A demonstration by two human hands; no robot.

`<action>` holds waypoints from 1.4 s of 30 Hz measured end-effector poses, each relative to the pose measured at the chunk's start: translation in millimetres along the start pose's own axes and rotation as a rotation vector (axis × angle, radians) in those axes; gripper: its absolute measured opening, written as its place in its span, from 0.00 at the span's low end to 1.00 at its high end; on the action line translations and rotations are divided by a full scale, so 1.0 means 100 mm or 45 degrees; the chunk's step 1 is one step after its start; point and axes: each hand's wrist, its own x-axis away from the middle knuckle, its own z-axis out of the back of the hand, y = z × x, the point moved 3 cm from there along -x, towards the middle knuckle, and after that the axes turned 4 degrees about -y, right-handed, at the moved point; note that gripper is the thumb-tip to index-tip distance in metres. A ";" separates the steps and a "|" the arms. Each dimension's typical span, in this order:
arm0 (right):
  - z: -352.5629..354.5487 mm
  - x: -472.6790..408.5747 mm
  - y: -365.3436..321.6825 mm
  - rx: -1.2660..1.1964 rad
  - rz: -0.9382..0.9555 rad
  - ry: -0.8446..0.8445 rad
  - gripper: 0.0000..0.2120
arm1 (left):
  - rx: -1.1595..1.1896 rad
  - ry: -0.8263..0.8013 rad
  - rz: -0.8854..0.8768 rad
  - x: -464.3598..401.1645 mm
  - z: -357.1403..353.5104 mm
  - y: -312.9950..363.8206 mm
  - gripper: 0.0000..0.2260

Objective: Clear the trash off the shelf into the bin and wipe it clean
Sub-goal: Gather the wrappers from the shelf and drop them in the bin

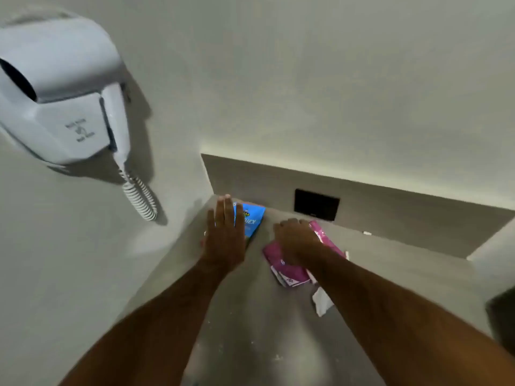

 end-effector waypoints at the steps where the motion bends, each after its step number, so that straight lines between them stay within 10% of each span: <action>1: -0.17 -0.09 -0.04 0.129 -0.013 -0.094 0.21 | -0.018 -0.137 -0.026 -0.07 -0.21 -0.01 0.35; 10: -0.58 -0.63 0.01 0.530 0.082 -0.216 0.15 | 0.264 -0.879 0.007 -0.70 -1.17 -0.23 0.39; 18: -0.60 -0.68 -0.21 0.230 0.128 -0.114 0.12 | 0.289 -0.676 -0.267 -0.55 -1.11 -0.18 0.31; 28: -0.25 -0.28 0.05 -0.989 -0.186 0.552 0.08 | 0.968 -0.151 0.285 -0.42 -0.50 -0.17 0.15; 42: -0.68 2.06 0.06 -1.714 -0.473 0.747 0.08 | 1.114 0.106 0.367 1.92 0.62 0.95 0.10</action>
